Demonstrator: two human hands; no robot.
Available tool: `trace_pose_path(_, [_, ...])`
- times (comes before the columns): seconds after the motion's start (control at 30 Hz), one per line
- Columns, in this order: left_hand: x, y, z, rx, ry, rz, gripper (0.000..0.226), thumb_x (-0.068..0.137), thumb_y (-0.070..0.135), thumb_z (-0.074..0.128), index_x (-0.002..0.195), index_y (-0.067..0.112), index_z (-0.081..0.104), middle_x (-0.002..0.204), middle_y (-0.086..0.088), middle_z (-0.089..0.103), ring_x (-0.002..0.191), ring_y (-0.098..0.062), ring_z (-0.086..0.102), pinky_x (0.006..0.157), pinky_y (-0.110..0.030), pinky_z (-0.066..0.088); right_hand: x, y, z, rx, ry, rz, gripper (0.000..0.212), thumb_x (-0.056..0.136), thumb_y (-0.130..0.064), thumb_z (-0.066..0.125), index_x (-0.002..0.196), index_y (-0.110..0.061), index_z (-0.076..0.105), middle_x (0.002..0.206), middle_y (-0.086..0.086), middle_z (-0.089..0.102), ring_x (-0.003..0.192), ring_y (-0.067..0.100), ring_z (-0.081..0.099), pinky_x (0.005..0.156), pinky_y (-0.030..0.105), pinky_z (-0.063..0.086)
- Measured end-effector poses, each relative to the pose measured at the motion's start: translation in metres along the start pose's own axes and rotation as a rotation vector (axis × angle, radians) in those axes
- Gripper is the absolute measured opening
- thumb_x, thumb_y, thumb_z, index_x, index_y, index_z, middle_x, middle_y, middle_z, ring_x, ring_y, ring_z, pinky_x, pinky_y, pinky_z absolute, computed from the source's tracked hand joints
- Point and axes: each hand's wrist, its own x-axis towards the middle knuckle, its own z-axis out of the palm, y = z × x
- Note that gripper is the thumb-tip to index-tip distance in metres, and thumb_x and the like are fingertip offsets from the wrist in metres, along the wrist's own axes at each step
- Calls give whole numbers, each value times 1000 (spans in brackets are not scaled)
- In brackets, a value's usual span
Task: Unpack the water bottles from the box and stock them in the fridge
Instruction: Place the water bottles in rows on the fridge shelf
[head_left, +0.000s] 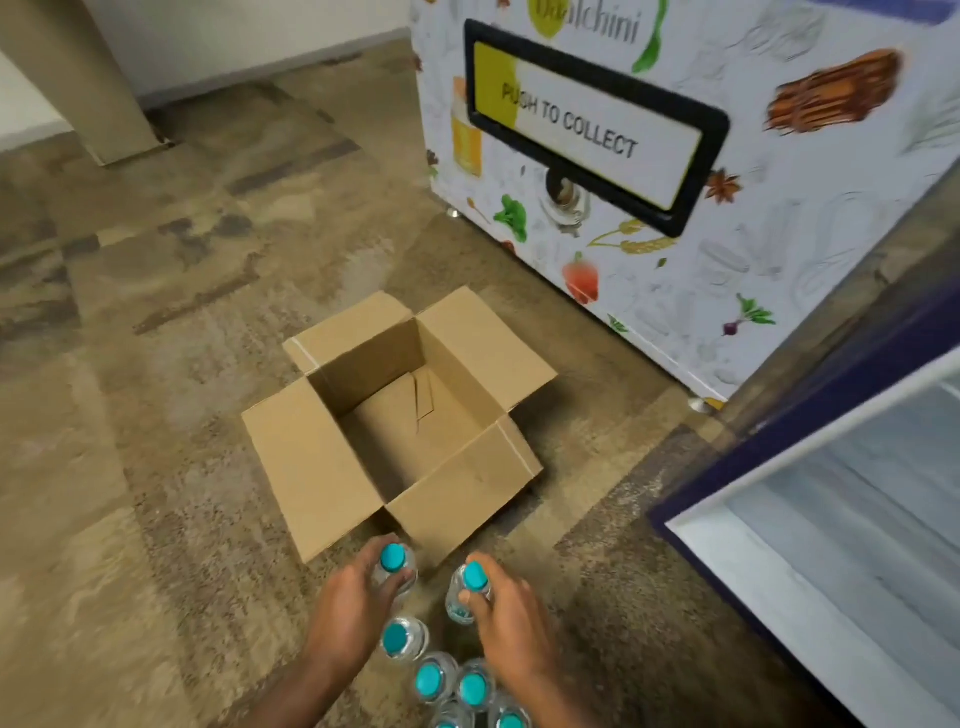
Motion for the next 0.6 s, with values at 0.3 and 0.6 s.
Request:
trace_pose_path(0.3, [-57, 156, -43, 45, -90, 396, 44, 79, 57, 75, 116, 60, 51, 143, 29, 42, 130, -10, 45, 109, -40, 43, -95, 27, -131, 418, 143, 95, 43, 92, -31, 65, 128, -51, 51, 137, -17, 54, 121, -2, 51, 103, 13, 39])
trace_pose_path(0.6, [-112, 345, -50, -116, -71, 936, 59, 70, 100, 44, 123, 76, 52, 144, 51, 34, 143, 12, 29, 115, -14, 22, -201, 44, -285, 500, 477, -22, 40, 80, -38, 69, 115, -52, 56, 100, -22, 69, 93, 3, 67, 89, 23, 54])
